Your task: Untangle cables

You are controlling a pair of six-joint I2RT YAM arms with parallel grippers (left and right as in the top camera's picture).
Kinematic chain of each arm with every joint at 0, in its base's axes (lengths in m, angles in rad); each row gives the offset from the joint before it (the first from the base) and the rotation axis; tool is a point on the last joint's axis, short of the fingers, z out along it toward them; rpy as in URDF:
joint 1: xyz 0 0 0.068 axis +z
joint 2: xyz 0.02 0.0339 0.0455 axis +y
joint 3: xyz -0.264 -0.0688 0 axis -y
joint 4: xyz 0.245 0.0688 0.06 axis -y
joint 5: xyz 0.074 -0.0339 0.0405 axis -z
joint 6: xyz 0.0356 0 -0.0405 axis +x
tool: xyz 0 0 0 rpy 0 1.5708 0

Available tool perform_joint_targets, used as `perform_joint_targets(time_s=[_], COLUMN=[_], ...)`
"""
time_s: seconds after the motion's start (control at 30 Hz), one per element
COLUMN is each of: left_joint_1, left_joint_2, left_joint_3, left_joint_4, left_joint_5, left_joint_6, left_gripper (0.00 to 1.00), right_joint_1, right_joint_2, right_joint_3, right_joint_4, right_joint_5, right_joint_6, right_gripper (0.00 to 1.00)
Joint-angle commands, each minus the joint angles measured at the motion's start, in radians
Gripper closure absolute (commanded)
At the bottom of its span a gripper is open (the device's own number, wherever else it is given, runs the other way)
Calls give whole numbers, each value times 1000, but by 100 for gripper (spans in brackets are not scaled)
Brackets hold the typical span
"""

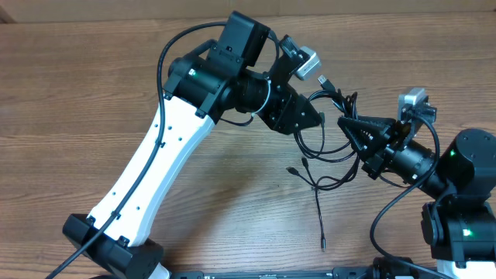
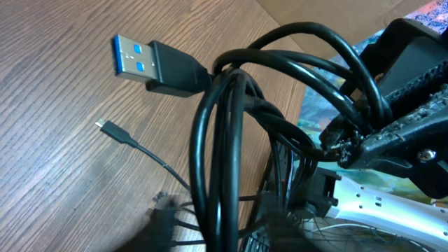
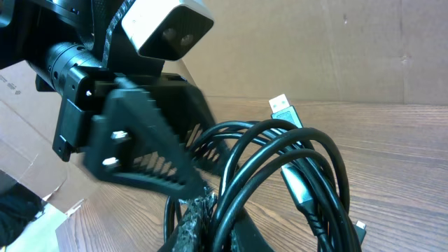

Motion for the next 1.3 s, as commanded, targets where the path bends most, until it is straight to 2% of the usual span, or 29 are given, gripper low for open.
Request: perform_joint_targets(time_s=[0.0,0.27,0.3,0.37,0.43,0.6,0.83,1.17,1.27], left_joint_1=[-6,-6,-6,-6,-6,-2,32,75,76], left_joint_2=[-7,-7,-7,-7,-7,-7,-7,-7,-7], left_joint_3=[11,11,11,11,11,11,11,11,11], left_joint_4=[5,8,8,12,14,11,16,16,36], left_joint_5=[-2,5,6,29,32,34,162,198,288], left_joint_6=[-1,-3,-3,-3,-3,-3,-3,-29,-29], left_gripper=[96,96,96,96,96,96,96,96,96], right_joint_1=[-2,-2,-2,-2,-2,-2,-2,-2,-2], right_joint_2=[-14,-14,-14,-14,-14,-14,-14,-13,-7], right_joint_3=[18,18,18,18,18,18,18,17,16], right_joint_4=[10,10,10,2,-5,-14,-110,-140,-158], right_joint_5=[-16,8,8,36,63,156,449,547,543], right_joint_6=[-2,-3,-3,-3,-3,-8,-7,-43,-81], right_gripper=[91,87,82,48,39,36,36,36,39])
